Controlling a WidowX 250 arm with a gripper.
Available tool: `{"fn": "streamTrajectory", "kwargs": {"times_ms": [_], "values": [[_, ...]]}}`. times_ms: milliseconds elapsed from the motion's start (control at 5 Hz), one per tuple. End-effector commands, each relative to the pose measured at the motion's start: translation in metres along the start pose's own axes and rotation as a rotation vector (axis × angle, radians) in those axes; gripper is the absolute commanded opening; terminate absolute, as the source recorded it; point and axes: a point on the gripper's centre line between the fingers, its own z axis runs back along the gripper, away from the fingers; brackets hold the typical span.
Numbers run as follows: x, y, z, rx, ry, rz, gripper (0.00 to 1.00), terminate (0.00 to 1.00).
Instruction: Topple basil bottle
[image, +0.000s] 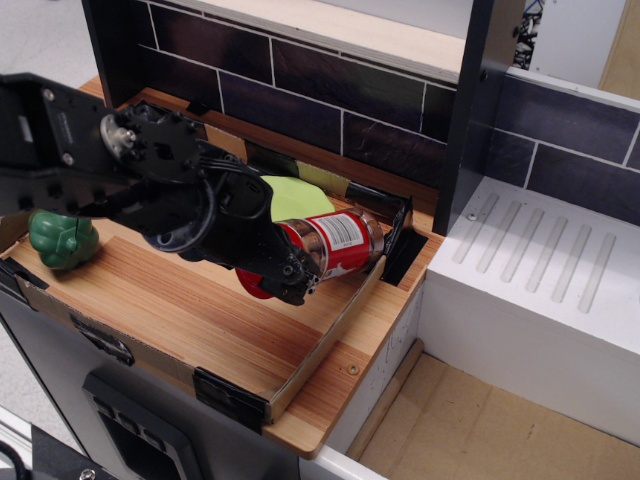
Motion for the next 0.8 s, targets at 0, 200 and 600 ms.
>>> {"fn": "streamTrajectory", "kwargs": {"times_ms": [0,200,600], "values": [[-0.0004,0.0064,0.0075,0.069,0.091,0.055,1.0,0.0],[-0.0045,0.0058,0.0086,0.064,0.193,0.081,1.0,0.0],[-0.007,0.0054,0.0088,0.05,0.244,0.106,1.0,1.0]]}}
